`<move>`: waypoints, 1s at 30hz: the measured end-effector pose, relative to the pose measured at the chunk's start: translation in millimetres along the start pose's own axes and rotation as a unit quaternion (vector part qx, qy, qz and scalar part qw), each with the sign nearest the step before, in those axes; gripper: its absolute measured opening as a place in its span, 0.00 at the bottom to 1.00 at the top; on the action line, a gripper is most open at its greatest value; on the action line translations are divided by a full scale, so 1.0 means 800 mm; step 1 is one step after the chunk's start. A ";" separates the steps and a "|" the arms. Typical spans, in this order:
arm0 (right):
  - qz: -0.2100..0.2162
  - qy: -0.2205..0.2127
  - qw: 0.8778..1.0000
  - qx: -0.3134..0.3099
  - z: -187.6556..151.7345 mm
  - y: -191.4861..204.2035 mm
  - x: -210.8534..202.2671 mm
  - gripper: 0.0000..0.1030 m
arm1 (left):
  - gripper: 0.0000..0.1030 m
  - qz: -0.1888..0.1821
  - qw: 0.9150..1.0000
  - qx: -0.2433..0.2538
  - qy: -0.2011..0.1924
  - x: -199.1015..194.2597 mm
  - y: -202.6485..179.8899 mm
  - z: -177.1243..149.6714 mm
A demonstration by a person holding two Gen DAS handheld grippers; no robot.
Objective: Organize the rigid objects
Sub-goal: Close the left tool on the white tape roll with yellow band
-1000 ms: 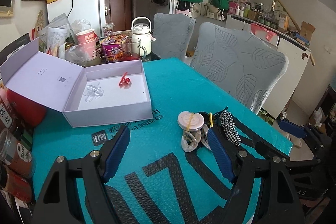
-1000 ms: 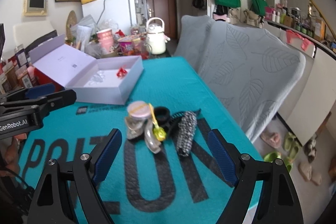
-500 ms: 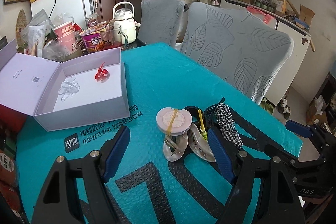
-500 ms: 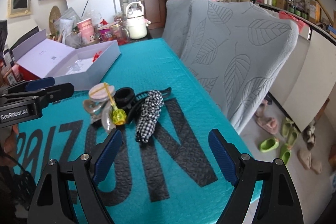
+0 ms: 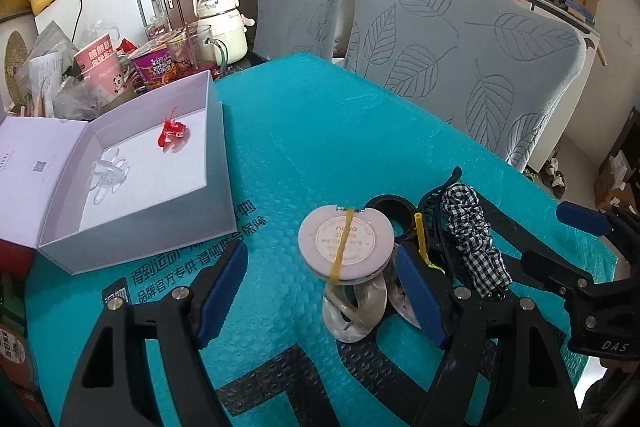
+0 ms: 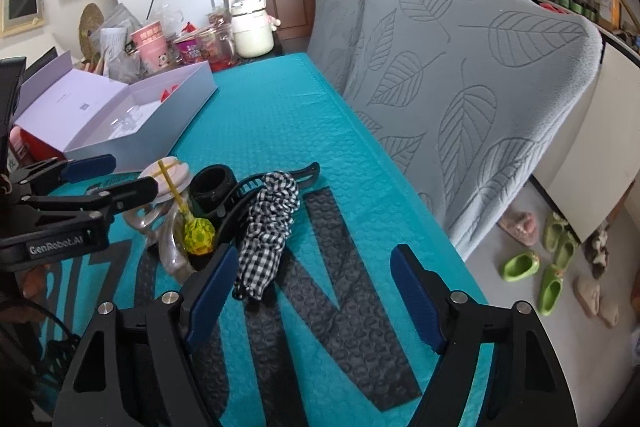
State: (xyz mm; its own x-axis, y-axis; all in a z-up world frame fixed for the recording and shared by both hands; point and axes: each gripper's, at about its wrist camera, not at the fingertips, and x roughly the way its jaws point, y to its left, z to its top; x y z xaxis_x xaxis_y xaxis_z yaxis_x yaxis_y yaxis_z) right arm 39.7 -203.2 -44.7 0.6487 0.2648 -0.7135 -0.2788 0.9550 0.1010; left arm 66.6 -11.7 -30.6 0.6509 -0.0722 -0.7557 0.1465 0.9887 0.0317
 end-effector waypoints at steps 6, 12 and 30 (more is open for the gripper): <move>0.023 0.009 1.000 0.004 0.008 0.002 0.017 0.76 | 0.74 -0.065 0.997 -0.010 0.028 0.024 0.007 0.005; 0.018 0.028 0.999 -0.008 0.006 0.008 0.035 0.68 | 0.62 -0.090 0.995 -0.004 0.032 0.039 0.003 0.009; 0.014 0.049 0.999 -0.013 0.003 0.021 0.055 0.44 | 0.54 -0.099 0.995 -0.011 0.020 0.015 0.014 0.007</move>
State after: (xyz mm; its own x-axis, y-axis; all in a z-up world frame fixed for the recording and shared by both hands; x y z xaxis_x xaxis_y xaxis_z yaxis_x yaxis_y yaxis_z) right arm 64.8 -175.0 -72.6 0.5690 0.2758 -0.7747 -0.3150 0.9433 0.1045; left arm 79.9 -2.2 -35.7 0.5808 -0.2610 -0.7711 0.2527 0.9582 -0.1340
